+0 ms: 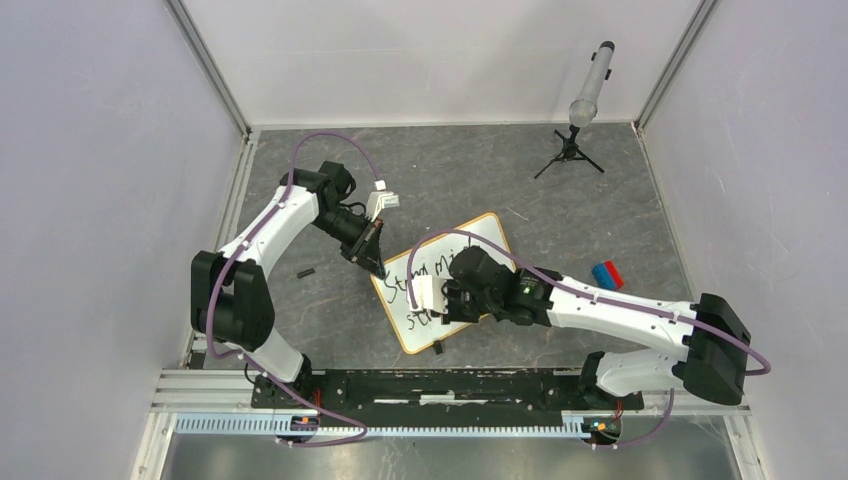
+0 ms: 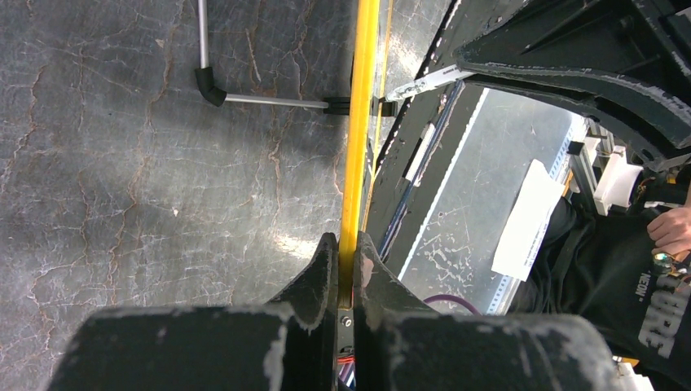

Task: Write a sentence on the whiteboard

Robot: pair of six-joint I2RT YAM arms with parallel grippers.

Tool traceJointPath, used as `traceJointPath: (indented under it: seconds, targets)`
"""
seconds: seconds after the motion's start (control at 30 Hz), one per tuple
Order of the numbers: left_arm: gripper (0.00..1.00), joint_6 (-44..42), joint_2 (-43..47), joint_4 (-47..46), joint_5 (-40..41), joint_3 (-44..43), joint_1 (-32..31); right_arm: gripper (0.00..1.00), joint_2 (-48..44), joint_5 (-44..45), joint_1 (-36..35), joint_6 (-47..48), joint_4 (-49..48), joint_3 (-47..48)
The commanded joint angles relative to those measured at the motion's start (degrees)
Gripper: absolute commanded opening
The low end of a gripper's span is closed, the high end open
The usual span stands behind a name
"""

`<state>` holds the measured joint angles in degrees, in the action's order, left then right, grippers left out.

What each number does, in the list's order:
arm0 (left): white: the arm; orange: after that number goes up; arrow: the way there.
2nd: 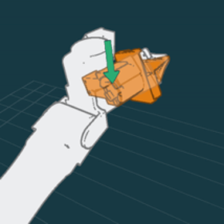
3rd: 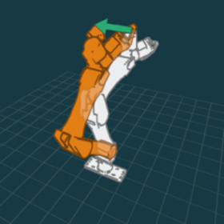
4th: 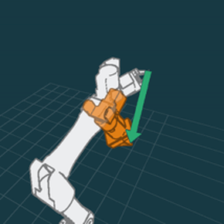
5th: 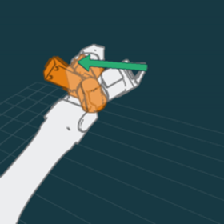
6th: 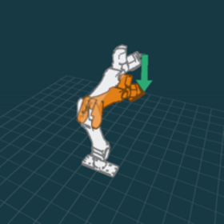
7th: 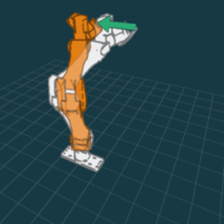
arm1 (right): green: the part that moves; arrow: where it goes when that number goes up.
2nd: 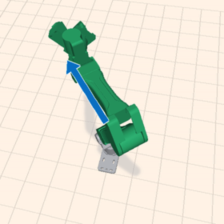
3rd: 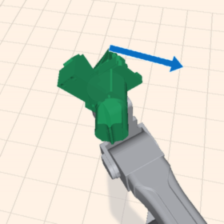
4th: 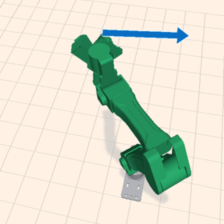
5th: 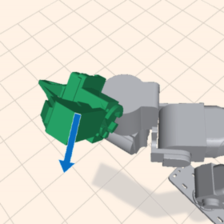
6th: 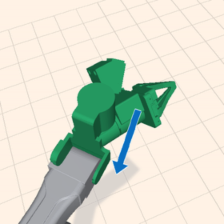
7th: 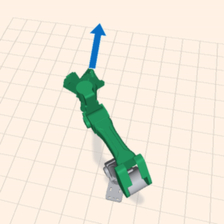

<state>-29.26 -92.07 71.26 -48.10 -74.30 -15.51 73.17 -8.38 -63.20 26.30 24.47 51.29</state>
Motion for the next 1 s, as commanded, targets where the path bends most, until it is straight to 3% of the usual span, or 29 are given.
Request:
traceJointPath:
  seconds: [0.0, 0.53, 0.97]
  targets:
    - [0.02, -0.1, 0.8, -2.1, 2.7, -0.9, 0.1, 0.00, -0.1, 2.1, 1.5, 0.2, -1.7, 3.0]
    - [0.02, 0.0, 0.6, -2.0, 2.5, -1.0, 0.1, 0.00, -4.1, -0.4, 1.8, 0.9, 1.5, 0.9]
    - [0.02, -0.1, 0.6, -2.0, 2.6, -1.0, 0.1, 0.00, -1.6, -0.6, 1.7, 0.9, -0.5, -0.9]
